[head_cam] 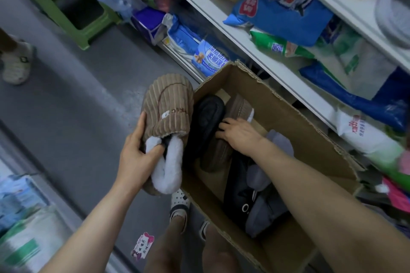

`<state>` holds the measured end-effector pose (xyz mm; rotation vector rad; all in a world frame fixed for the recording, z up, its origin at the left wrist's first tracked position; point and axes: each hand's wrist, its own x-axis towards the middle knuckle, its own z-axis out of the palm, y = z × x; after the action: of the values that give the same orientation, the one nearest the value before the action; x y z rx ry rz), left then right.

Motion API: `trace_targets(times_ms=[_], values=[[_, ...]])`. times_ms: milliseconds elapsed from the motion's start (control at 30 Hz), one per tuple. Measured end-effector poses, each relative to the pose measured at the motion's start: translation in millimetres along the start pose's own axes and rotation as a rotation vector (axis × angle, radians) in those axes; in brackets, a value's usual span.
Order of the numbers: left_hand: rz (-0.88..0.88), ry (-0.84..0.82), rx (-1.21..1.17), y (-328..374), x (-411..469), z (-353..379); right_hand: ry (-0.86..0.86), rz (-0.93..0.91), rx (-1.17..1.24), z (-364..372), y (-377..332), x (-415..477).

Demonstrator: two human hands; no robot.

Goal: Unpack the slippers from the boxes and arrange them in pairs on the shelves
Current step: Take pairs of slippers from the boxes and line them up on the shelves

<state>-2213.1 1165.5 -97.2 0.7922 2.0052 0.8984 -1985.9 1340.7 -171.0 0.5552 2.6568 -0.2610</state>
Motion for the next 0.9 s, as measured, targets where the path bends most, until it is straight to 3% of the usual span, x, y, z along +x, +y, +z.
trace_targets(times_ms=[133, 200, 333, 433, 500, 567, 700, 900], values=[[-0.043, -0.030, -0.020, 3, -10, 2, 0.222, 0.128, 0.226, -5, -1, -57], [-0.048, -0.073, -0.004, 6, -17, 5, 0.352, 0.277, 0.504, -17, -5, -91], [0.003, -0.159, 0.008, 18, -25, 19, 0.608, 0.782, 0.993, -58, -5, -150], [0.027, -0.220, -0.039, 39, -28, 39, 0.723, 1.057, 1.331, -67, 13, -186], [0.056, -0.252, -0.075, 52, -27, 53, 0.800, 1.183, 1.661, -65, 22, -204], [0.073, -0.294, -0.068, 61, -25, 66, 0.841, 1.173, 1.929, -61, 24, -219], [0.091, -0.407, -0.038, 74, -25, 86, 0.768, 1.112, 1.839, -42, 16, -242], [0.145, -0.586, 0.142, 81, -12, 115, 0.833, 1.318, 1.598, -30, 7, -275]])
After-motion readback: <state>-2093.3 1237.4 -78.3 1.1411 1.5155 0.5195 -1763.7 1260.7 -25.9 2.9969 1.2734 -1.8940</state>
